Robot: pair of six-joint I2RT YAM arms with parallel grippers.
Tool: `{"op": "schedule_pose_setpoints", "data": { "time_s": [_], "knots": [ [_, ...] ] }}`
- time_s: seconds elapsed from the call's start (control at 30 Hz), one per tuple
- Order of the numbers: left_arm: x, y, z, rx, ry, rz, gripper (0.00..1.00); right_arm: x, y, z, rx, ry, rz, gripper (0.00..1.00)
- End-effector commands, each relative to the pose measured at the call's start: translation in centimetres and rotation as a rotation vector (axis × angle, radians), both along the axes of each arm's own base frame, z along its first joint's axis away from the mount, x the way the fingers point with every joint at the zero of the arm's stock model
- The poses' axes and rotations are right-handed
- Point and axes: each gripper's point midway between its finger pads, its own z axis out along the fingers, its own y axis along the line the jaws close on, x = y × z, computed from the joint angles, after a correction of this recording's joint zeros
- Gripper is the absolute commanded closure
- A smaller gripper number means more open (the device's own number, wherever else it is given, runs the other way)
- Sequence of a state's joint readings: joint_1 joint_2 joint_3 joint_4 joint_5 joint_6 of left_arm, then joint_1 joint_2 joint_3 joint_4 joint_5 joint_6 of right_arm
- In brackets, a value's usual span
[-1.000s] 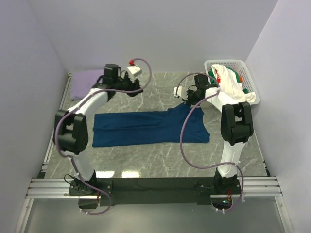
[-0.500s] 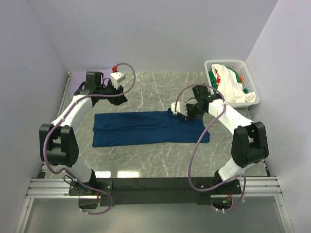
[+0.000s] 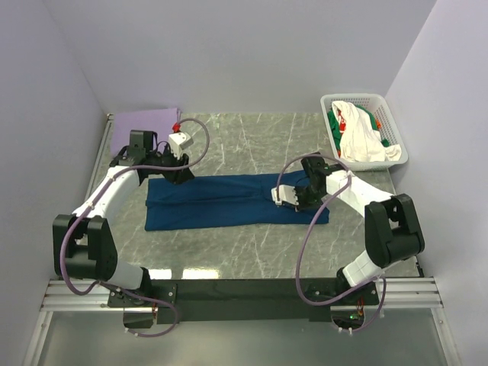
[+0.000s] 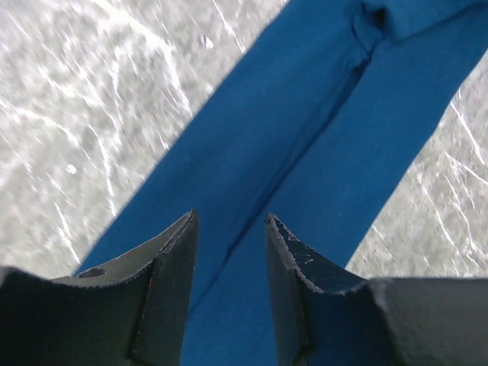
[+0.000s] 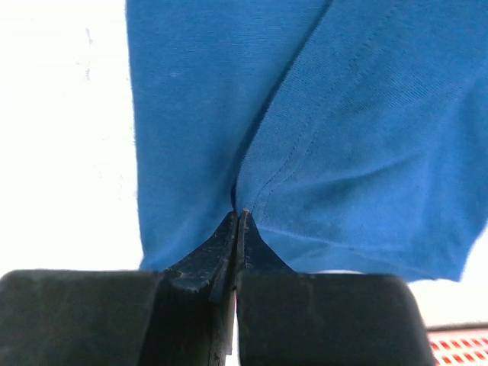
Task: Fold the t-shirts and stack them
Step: Fold the tshirt
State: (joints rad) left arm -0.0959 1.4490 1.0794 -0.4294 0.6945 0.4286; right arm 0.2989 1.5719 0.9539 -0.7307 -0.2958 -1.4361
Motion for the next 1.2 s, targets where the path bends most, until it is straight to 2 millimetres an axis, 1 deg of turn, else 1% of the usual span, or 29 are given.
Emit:
{"op": "schedule_pose_setpoints", "data": {
  "time_s": [0.0, 0.07, 0.17, 0.2, 0.23, 0.3, 0.37, 0.43, 0.47, 0.5, 0.53, 0.57, 0.6, 0.63, 0.67, 0.7, 0.73, 0.77, 0.8, 0.83, 0.87, 0.9, 0.93, 0.97, 1.0, 1.03, 1.07, 1.1, 1.17],
  "knots": [
    [-0.7, 0.2, 0.6, -0.003, -0.031, -0.007, 0.54, 1.7, 0.8, 2.8, 0.04, -0.08, -0.016, 1.0],
    [-0.7, 0.5, 0.6, 0.0, -0.034, 0.005, 0.54, 2.4, 1.2, 3.7, 0.062, -0.088, -0.041, 1.0],
    [-0.5, 1.2, 0.7, 0.008, -0.03, 0.038, 0.54, 2.4, 1.1, 3.8, 0.066, -0.076, -0.056, 1.0],
    [-0.5, 1.4, 0.5, 0.01, -0.016, 0.053, 0.54, 2.2, 0.9, 3.5, 0.055, -0.066, -0.056, 1.0],
    [-0.6, 1.7, 0.2, 0.013, -0.002, 0.065, 0.55, 1.4, 0.6, 2.7, 0.036, -0.039, -0.046, 1.0],
    [-0.7, 2.2, -0.6, 0.02, 0.037, 0.097, 0.56, 0.7, -0.1, 1.4, -0.004, -0.01, -0.05, 1.0],
    [-0.5, 2.7, -1.8, 0.036, 0.082, 0.126, 0.58, 0.1, -0.7, 0.0, -0.047, 0.027, -0.063, 1.0],
    [-0.2, 3.6, -3.5, 0.066, 0.144, 0.173, 0.6, -0.1, -1.1, -0.2, -0.065, 0.062, -0.104, 1.0],
    [0.0, 4.1, -4.1, 0.078, 0.162, 0.188, 0.61, 0.3, -0.9, 0.1, -0.064, 0.067, -0.116, 1.0],
    [0.1, 4.8, -4.7, 0.092, 0.191, 0.213, 0.62, 0.3, -0.7, 0.5, -0.052, 0.081, -0.131, 1.0],
    [0.6, 5.2, -5.5, 0.102, 0.22, 0.226, 0.62, -0.2, -0.5, 0.9, -0.046, 0.118, -0.167, 1.0],
    [0.8, 5.6, -6.0, 0.115, 0.239, 0.237, 0.63, 0.8, -0.1, 2.0, -0.025, 0.114, -0.189, 1.0],
    [1.1, 6.0, -6.6, 0.125, 0.256, 0.247, 0.64, 1.0, 0.5, 2.7, 0.01, 0.128, -0.209, 0.97],
    [1.5, 6.2, -7.5, 0.137, 0.28, 0.251, 0.64, 1.6, 1.0, 4.0, 0.036, 0.136, -0.266, 0.03],
    [1.7, 6.4, -8.1, 0.151, 0.29, 0.252, 0.64, 1.7, 1.3, 4.3, 0.049, 0.156, -0.294, 0.01],
    [2.1, 7.5, -8.5, 0.158, 0.297, 0.28, 0.65, 1.8, 1.6, 4.8, 0.062, 0.172, -0.316, 0.01],
    [2.6, 8.0, -9.3, 0.161, 0.316, 0.291, 0.66, 1.3, 2.0, 5.2, 0.083, 0.217, -0.372, 0.01],
    [2.8, 8.4, -9.9, 0.177, 0.325, 0.297, 0.66, 1.9, 2.5, 5.9, 0.102, 0.218, -0.398, 0.01],
    [3.1, 8.7, -10.3, 0.184, 0.331, 0.304, 0.67, 1.8, 2.7, 6.1, 0.112, 0.238, -0.421, 0.01],
    [3.2, 9.0, -11.3, 0.194, 0.351, 0.304, 0.68, 1.7, 3.0, 6.5, 0.126, 0.262, -0.469, 0.01],
    [3.4, 9.3, -11.8, 0.212, 0.349, 0.307, 0.69, 1.9, 3.5, 6.5, 0.143, 0.279, -0.499, 0.01],
    [3.4, 9.7, -12.7, 0.229, 0.358, 0.304, 0.71, 2.0, 3.7, 6.5, 0.148, 0.293, -0.531, 0.07],
    [3.4, 9.8, -13.1, 0.239, 0.359, 0.3, 0.71, 2.3, 4.2, 6.8, 0.164, 0.314, -0.599, 0.13],
    [3.5, 10.3, -13.6, 0.265, 0.359, 0.302, 0.72, 2.3, 4.4, 6.3, 0.161, 0.353, -0.64, 0.18],
    [3.4, 10.6, -14.0, 0.274, 0.364, 0.306, 0.73, 2.2, 4.6, 6.1, 0.161, 0.38, -0.673, 0.35],
    [3.2, 10.7, -14.6, 0.282, 0.38, 0.304, 0.75, 2.3, 5.0, 6.3, 0.164, 0.414, -0.742, 0.43],
    [3.1, 10.9, -14.9, 0.295, 0.386, 0.298, 0.76, 2.2, 5.1, 5.5, 0.148, 0.455, -0.775, 0.49],
    [2.8, 11.3, -15.2, 0.308, 0.394, 0.302, 0.79, 2.0, 5.3, 5.2, 0.139, 0.481, -0.793, 0.58],
    [2.1, 11.6, -15.6, 0.333, 0.401, 0.29, 0.82, 1.7, 5.5, 4.0, 0.119, 0.526, -0.858, 0.61]
  ]
}}
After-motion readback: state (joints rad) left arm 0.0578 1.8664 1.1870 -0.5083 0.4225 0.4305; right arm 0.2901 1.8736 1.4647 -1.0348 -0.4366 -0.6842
